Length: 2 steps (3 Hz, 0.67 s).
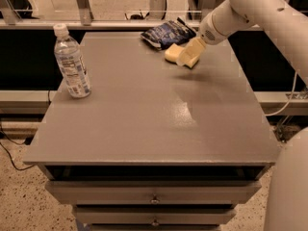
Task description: Move sponge near blue chip bag
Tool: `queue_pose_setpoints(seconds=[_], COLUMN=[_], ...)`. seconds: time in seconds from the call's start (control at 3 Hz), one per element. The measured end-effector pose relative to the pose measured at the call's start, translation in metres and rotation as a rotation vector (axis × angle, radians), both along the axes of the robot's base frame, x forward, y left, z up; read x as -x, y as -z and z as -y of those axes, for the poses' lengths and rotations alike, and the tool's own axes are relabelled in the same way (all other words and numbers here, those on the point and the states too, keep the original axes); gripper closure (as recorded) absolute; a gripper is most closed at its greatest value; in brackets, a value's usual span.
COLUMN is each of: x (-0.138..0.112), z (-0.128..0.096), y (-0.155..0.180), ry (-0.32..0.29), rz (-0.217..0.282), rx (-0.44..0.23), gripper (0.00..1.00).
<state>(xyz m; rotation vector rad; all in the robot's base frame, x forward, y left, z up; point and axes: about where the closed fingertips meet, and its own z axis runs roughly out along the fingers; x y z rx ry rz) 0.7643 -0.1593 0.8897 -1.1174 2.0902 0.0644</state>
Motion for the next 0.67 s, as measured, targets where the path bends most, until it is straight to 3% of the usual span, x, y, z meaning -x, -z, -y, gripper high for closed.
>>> queue_pose_setpoints(seconds=[0.67], x=[0.030], z=[0.051], y=[-0.009], ry=[-0.035], rz=[0.042], rx=[-0.130], gripper=[0.00])
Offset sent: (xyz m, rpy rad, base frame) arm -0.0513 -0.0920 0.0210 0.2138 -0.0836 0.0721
